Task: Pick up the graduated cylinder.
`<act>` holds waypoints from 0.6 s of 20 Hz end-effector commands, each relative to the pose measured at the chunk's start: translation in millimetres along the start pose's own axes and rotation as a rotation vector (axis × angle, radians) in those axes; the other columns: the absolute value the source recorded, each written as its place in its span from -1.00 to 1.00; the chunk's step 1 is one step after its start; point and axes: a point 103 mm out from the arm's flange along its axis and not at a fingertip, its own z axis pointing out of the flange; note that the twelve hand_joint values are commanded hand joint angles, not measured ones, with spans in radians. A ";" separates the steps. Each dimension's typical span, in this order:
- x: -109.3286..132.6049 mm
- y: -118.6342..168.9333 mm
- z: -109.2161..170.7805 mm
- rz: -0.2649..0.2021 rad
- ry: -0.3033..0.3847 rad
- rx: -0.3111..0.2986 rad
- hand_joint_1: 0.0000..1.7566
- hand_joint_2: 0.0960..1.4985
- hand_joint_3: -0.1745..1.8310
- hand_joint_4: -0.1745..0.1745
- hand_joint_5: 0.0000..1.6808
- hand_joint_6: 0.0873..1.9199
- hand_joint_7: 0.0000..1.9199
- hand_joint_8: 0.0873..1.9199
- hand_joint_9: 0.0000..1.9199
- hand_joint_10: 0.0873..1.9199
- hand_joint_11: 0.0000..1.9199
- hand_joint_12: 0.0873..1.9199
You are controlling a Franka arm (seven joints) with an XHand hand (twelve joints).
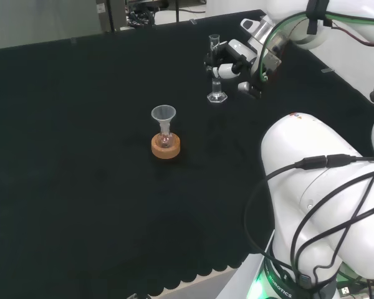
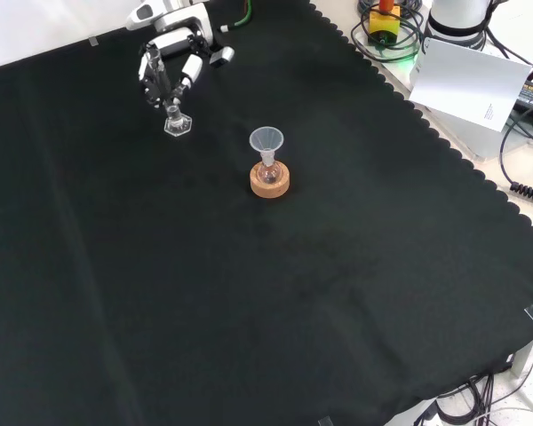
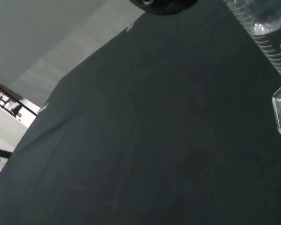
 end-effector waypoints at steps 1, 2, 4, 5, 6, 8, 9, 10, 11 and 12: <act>22.0 -39.8 -16.2 -0.009 -0.091 0.052 0.42 0.41 -0.84 -0.02 0.26 -0.01 0.15 -0.28 0.40 -0.89 0.18 -0.25; 25.2 -44.0 -17.9 -0.012 -0.097 0.060 0.42 0.41 -0.84 -0.02 0.26 -0.01 0.15 -0.28 0.40 -0.89 0.18 -0.26; 31.8 -51.7 -21.2 -0.017 -0.111 0.071 0.42 0.41 -0.84 0.00 0.26 -0.01 0.15 -0.28 0.41 -0.89 0.19 -0.26; 35.2 -55.7 -22.1 -0.019 -0.119 0.076 0.42 0.41 -0.85 0.02 0.27 -0.02 0.16 -0.29 0.41 -0.90 0.20 -0.27; 38.3 -59.7 -22.7 -0.021 -0.130 0.084 0.42 0.41 -0.85 0.03 0.27 -0.03 0.16 -0.29 0.42 -0.91 0.20 -0.27; 43.6 -68.2 -22.5 -0.022 -0.150 0.101 0.42 0.40 -0.85 0.05 0.27 -0.03 0.16 -0.30 0.42 -0.92 0.21 -0.28; 45.9 -72.9 -22.0 -0.025 -0.159 0.112 0.42 0.40 -0.85 0.06 0.27 -0.03 0.17 -0.30 0.42 -0.92 0.21 -0.28; 47.8 -77.8 -21.7 -0.026 -0.158 0.121 0.42 0.40 -0.85 0.08 0.26 -0.03 0.17 -0.30 0.42 -0.92 0.21 -0.28; 50.0 -82.7 -21.2 -0.026 -0.164 0.132 0.42 0.40 -0.85 0.09 0.26 -0.04 0.17 -0.30 0.43 -0.92 0.21 -0.28; 52.2 -87.7 -20.7 -0.025 -0.174 0.146 0.42 0.40 -0.85 0.10 0.26 -0.04 0.17 -0.30 0.43 -0.92 0.21 -0.28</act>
